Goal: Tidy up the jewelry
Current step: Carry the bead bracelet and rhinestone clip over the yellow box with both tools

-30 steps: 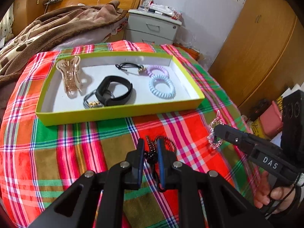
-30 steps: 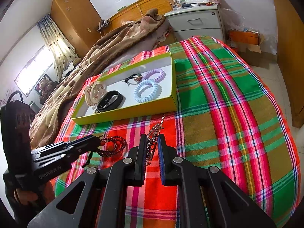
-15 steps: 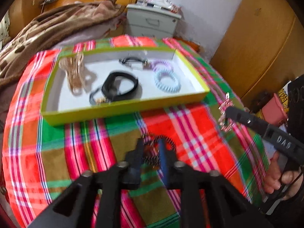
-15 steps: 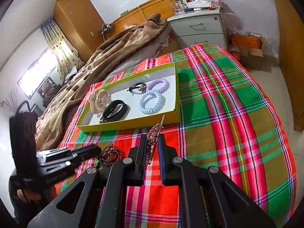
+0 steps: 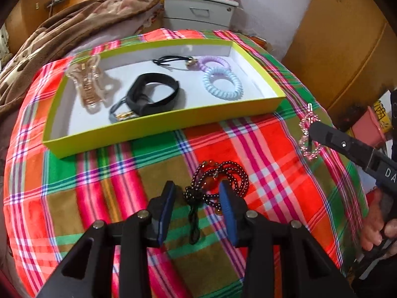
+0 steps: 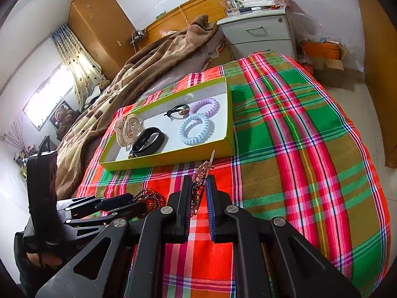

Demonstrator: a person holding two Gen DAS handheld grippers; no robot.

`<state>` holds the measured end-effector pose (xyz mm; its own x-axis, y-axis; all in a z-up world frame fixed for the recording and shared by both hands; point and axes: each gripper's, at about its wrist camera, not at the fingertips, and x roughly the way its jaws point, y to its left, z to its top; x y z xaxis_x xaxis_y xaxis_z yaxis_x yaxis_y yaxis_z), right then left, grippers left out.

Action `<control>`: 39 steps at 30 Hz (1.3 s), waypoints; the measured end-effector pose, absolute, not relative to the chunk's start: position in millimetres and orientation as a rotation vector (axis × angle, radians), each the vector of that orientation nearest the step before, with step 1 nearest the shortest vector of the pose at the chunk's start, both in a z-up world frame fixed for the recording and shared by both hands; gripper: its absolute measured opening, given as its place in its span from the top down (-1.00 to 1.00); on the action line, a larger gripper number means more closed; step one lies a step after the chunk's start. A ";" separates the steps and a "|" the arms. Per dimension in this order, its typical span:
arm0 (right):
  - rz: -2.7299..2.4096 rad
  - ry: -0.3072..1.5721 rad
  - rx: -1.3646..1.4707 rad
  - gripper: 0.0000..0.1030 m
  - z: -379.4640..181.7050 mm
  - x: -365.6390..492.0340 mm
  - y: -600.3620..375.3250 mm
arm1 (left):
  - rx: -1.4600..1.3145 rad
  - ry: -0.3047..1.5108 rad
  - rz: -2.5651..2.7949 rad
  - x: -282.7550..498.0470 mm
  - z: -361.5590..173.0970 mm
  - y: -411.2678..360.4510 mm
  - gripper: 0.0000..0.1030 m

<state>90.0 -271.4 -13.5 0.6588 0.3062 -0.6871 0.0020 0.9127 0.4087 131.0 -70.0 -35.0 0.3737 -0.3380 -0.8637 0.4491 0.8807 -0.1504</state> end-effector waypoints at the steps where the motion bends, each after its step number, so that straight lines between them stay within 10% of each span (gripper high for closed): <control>1: 0.176 0.839 0.398 0.78 -13.4 90.0 -271.9 | 0.126 1.076 -0.506 131.2 -34.9 -71.9 0.26; 11: 0.171 0.837 0.410 0.78 -13.2 85.5 -273.6 | 0.092 1.080 -0.542 129.6 -34.6 -71.3 0.70; 39: 0.216 0.810 0.378 0.78 16.1 131.6 -268.2 | -0.023 0.883 -0.570 174.7 41.7 -57.1 0.71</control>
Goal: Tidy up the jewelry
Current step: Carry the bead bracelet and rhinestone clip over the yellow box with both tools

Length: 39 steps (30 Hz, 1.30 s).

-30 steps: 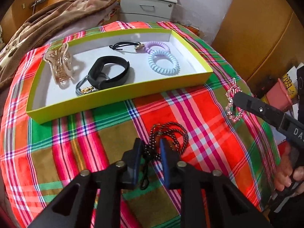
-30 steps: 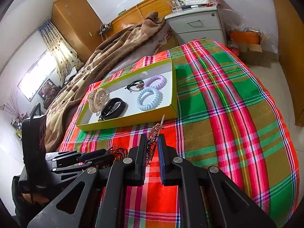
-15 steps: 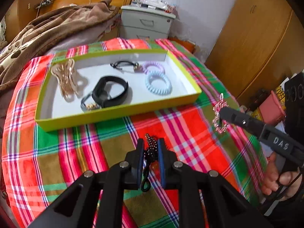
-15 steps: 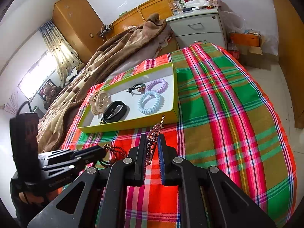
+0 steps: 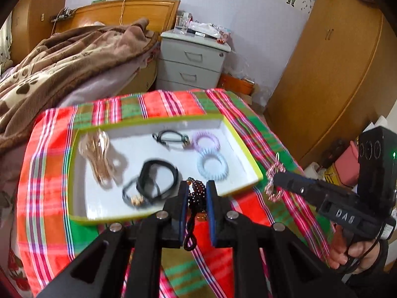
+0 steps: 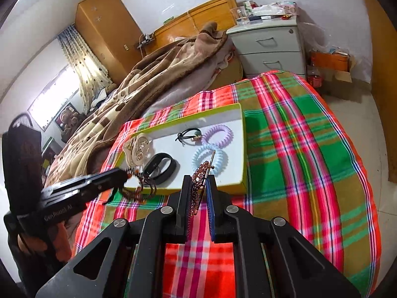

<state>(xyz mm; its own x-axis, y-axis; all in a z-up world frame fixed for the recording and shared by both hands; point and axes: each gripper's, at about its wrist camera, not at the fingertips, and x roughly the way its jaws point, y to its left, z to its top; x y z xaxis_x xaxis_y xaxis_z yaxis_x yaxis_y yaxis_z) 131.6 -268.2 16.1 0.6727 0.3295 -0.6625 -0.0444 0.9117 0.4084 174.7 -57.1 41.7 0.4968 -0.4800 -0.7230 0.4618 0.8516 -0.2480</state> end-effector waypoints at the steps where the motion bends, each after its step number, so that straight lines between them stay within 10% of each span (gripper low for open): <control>1: 0.216 0.812 0.374 0.78 15.8 133.0 -266.7 | -0.027 0.883 -0.568 180.6 42.0 -57.0 0.71; 39: 0.164 0.933 0.231 0.74 -27.4 206.0 -253.0 | 0.020 0.972 -0.444 262.0 -17.5 -71.7 0.66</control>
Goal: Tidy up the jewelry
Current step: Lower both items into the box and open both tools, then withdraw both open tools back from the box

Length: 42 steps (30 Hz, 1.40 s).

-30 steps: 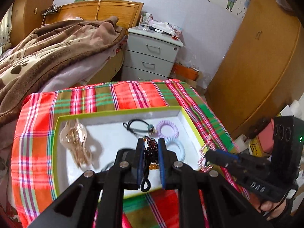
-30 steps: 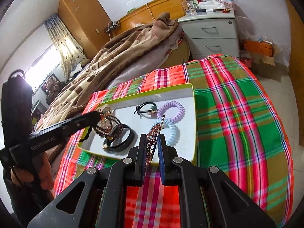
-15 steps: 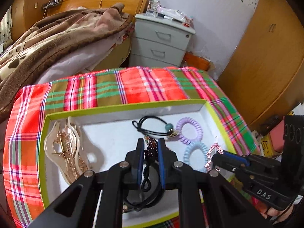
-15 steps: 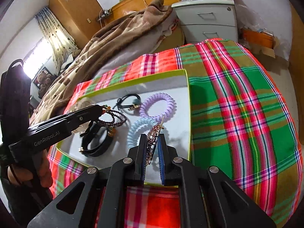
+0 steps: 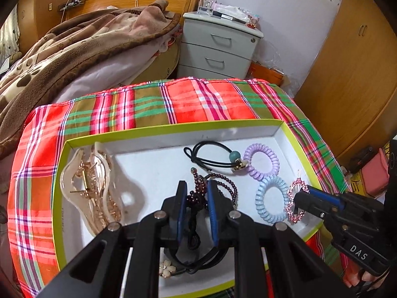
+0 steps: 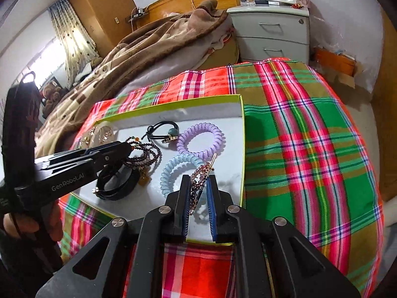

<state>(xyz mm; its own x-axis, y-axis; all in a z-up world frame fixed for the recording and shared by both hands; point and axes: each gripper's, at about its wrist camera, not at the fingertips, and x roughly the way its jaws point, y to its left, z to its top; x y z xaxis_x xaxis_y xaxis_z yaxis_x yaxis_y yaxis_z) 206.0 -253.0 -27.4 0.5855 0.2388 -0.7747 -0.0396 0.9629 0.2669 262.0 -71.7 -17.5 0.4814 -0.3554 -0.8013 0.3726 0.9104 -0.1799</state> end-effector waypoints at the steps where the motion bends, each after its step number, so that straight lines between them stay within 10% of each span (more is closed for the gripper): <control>1: 0.157 0.932 0.223 0.73 -27.1 205.7 -252.3 | 0.020 0.972 -0.442 261.6 -17.5 -72.1 0.66; 7: 0.146 0.923 0.199 0.71 -26.9 204.2 -250.6 | 0.024 0.973 -0.422 259.8 -17.1 -71.7 0.50; 16: 0.137 0.885 0.183 0.11 -20.0 199.5 -249.2 | 0.015 0.967 -0.405 252.8 -14.5 -67.7 0.30; 42: 0.045 0.755 0.083 -0.02 5.5 127.6 -227.0 | 0.050 0.801 -0.167 149.4 7.3 -36.1 -0.08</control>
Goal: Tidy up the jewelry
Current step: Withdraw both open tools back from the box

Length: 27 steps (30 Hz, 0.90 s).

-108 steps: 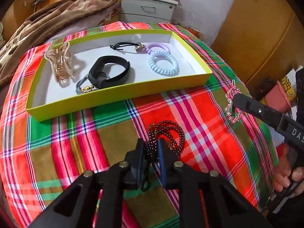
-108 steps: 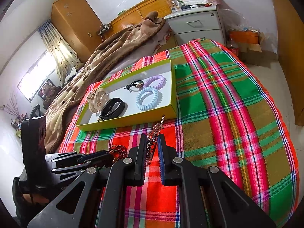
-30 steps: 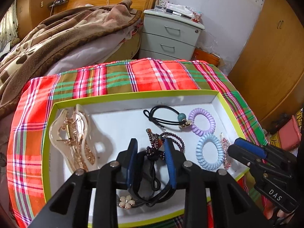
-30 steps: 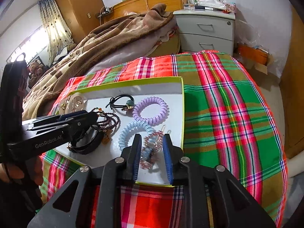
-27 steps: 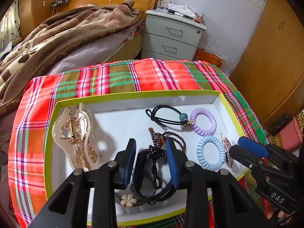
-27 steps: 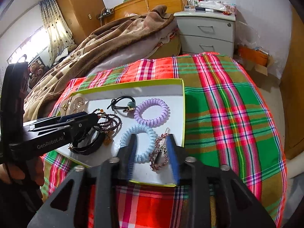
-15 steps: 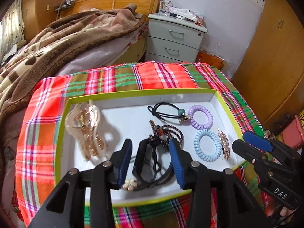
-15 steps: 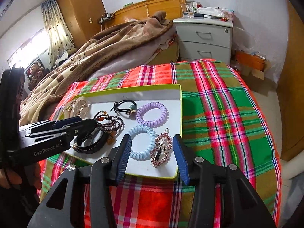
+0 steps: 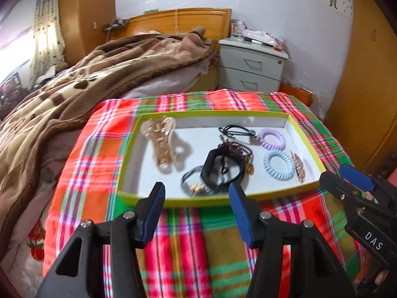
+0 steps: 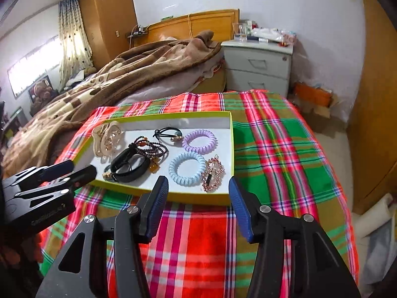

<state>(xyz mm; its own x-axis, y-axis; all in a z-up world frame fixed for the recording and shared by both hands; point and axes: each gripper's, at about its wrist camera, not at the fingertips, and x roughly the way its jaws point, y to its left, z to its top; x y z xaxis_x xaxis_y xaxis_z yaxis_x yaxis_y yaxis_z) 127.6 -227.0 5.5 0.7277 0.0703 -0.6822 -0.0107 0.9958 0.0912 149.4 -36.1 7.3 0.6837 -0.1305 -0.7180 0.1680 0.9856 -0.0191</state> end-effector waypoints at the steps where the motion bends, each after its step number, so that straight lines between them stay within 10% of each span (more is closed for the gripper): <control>1: 0.048 0.751 0.075 -0.03 5.9 125.0 -224.4 | 0.058 0.796 -0.153 145.2 7.2 -35.5 -0.08; 27: 0.059 0.756 0.068 -0.05 -0.2 103.0 -206.9 | 0.088 0.798 -0.061 110.1 -9.2 -30.6 -0.08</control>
<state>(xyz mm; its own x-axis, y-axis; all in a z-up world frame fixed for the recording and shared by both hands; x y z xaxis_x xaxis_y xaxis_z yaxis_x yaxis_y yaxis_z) 103.0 -206.9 -0.2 0.7263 0.0778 -0.6830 -0.0290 0.9962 0.0827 110.1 -30.6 -9.2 0.6966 -0.0213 -0.7171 0.0882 0.9945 0.0561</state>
